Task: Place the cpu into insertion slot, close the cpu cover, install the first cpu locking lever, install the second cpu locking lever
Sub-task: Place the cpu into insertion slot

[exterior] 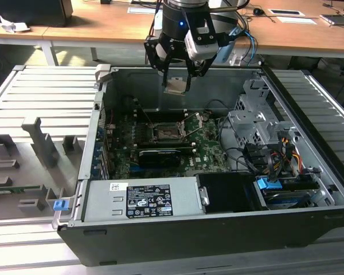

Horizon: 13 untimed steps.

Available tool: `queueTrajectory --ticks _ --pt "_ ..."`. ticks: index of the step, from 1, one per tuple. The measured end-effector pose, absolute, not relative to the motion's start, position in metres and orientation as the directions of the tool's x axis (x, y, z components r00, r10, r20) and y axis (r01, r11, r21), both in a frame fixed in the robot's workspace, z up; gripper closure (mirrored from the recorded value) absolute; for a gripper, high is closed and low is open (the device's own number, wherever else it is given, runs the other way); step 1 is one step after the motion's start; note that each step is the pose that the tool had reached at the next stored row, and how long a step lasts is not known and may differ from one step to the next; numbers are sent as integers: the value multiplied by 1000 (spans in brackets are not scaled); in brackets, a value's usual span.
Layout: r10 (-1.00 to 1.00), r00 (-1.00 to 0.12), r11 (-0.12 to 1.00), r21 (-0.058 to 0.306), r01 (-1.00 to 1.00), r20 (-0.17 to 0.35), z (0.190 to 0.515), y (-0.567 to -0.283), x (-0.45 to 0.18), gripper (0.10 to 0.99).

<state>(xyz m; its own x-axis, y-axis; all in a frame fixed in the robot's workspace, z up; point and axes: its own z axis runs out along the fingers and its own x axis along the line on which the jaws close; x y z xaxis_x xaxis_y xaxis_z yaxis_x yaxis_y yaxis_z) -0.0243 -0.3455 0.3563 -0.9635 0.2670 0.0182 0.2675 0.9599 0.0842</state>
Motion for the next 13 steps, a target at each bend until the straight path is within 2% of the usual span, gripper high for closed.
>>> queueTrajectory --ticks 13 --pt "317 -948 945 82 317 18 356 -346 -24 561"
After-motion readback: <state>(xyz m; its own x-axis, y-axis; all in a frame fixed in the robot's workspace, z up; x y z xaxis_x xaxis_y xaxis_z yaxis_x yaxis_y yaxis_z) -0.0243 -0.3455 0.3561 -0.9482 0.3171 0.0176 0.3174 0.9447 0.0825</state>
